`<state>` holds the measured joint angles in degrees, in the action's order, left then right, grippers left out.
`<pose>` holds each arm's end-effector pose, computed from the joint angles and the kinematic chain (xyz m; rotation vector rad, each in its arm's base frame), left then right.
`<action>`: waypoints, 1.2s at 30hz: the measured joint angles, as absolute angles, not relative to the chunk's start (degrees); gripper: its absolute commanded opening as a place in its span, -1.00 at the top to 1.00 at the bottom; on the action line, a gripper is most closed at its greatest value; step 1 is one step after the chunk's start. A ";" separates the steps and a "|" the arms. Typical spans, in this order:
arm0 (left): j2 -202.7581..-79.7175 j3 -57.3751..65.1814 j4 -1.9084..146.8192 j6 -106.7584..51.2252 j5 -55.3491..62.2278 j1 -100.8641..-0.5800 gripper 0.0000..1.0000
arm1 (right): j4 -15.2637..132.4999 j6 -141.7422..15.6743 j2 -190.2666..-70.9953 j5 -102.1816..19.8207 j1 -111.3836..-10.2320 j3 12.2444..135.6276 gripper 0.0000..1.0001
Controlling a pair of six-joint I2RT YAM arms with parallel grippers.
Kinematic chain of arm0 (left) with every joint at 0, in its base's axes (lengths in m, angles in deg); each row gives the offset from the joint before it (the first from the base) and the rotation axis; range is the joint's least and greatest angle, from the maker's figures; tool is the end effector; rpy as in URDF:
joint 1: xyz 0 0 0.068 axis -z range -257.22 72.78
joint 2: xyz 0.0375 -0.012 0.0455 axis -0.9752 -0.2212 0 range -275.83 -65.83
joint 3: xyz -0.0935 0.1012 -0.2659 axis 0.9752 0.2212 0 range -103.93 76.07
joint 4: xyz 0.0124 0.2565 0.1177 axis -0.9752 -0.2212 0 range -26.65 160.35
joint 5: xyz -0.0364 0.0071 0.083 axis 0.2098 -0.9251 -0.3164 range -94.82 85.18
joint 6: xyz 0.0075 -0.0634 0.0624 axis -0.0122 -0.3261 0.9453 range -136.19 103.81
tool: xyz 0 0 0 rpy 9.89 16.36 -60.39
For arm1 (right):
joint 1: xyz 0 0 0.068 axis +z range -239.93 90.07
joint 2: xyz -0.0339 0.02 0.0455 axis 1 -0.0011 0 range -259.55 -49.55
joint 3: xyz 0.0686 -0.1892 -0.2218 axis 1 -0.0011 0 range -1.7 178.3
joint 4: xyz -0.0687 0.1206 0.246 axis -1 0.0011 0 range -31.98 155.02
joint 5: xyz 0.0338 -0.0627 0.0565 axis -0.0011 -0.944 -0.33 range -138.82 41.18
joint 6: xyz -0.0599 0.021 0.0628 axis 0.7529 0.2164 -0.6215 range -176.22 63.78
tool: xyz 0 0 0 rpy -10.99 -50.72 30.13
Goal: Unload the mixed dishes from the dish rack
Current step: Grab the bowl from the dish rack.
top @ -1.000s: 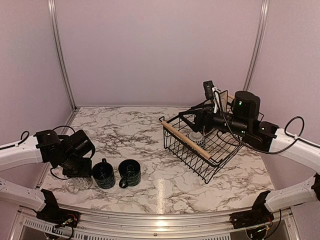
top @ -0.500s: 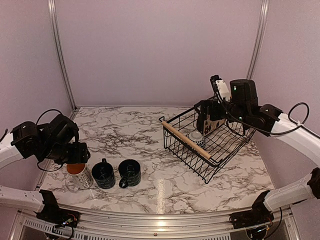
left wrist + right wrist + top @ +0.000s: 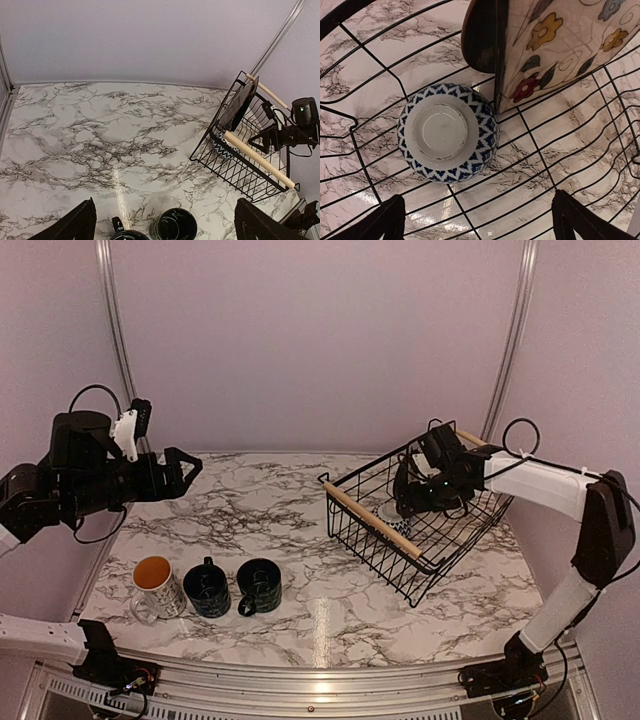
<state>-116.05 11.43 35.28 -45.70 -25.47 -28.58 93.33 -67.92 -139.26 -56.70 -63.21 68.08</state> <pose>0.1641 -0.1439 0.4099 0.0810 1.9472 -0.5698 0.3419 0.1601 0.2447 -0.2760 2.5090 0.0957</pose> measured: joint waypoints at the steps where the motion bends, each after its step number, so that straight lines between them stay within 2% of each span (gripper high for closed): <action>1: -117.42 10.84 37.40 -44.09 -24.77 -28.58 -0.98 | 94.34 -68.40 -140.97 -56.44 -63.19 68.98 -0.91; 8: -125.60 4.72 45.80 -34.71 -21.05 -28.58 -0.98 | 95.45 -70.66 -146.87 -53.42 -62.91 72.41 -0.83; 12: -125.18 6.86 49.62 -30.78 -20.48 -28.58 -0.98 | 95.50 -70.70 -148.35 -52.33 -62.32 73.52 -0.81; 18: -122.58 15.34 52.88 -27.69 -20.70 -28.58 -0.98 | 95.45 -70.35 -152.66 -53.40 -60.92 77.81 -0.60; 28: -121.05 16.50 54.80 -26.14 -21.53 -28.58 -0.98 | 95.63 -69.67 -156.09 -54.10 -60.81 80.04 -0.21; 36: -120.81 17.33 55.54 -26.01 -21.97 -28.58 -0.98 | 95.82 -69.58 -157.67 -54.60 -60.33 81.30 -0.05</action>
<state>-120.81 17.33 55.54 -26.01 -21.97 -28.58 95.82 -69.58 -157.67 -54.60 -60.33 81.30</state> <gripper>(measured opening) 0.989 0.535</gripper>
